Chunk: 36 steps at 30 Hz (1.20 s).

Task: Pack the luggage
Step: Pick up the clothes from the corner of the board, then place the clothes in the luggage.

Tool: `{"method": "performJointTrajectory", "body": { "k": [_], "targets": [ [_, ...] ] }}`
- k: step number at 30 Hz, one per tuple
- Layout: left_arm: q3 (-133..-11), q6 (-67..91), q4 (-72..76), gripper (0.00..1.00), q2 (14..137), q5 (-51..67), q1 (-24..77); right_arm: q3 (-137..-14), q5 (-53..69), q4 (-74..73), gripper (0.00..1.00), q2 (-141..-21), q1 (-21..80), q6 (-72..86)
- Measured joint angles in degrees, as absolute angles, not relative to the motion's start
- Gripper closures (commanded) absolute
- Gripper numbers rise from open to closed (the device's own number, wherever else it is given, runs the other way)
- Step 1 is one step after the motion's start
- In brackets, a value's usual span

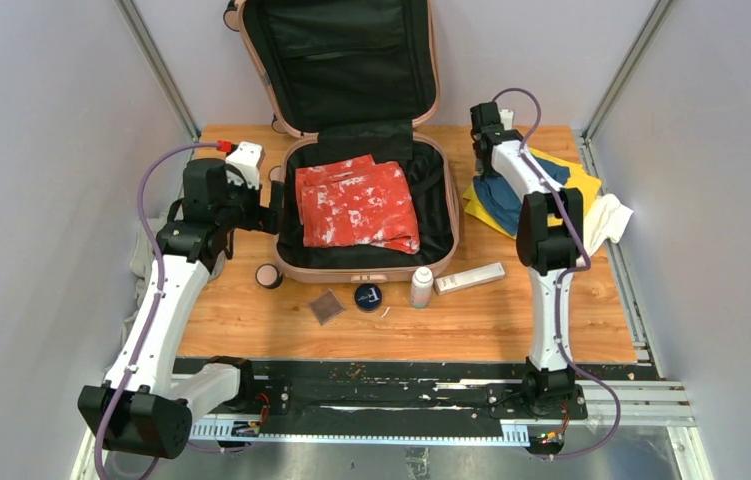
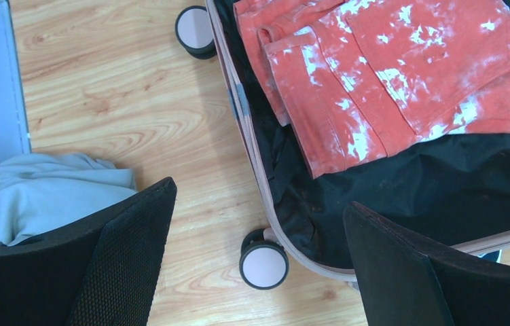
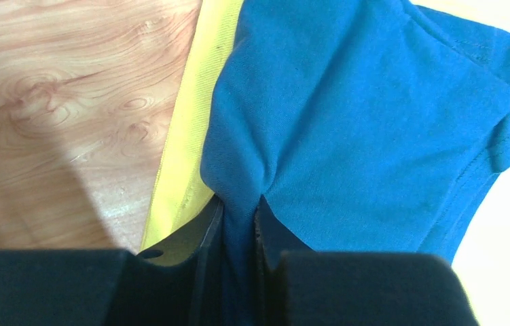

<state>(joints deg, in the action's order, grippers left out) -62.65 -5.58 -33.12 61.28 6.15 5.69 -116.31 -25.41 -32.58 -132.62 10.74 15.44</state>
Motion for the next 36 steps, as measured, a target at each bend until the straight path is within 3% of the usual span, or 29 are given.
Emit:
{"method": "performJointTrajectory", "body": {
  "k": [9, 17, 27, 36],
  "targets": [
    [-62.7, -5.6, -33.3, 0.00, 60.8, 5.3, 5.7, -109.0, -15.7, -29.0, 1.00, -124.2, 7.4, 18.3],
    [-62.7, -5.6, -33.4, 0.00, 60.5, 5.3, 5.7, -104.7, -7.2, -26.9, 1.00, -120.1, 4.6, 20.7],
    [-68.5, -5.6, -37.3, 0.00, 60.9, 6.0, 5.7, -95.7, 5.5, -22.3, 1.00, -103.6, 4.4, 26.4],
    [-69.6, -5.6, -38.4, 0.00, 60.8, 4.4, 5.7, -92.3, 14.7, -17.5, 1.00, -100.2, 12.8, 28.6]
  ]
}}
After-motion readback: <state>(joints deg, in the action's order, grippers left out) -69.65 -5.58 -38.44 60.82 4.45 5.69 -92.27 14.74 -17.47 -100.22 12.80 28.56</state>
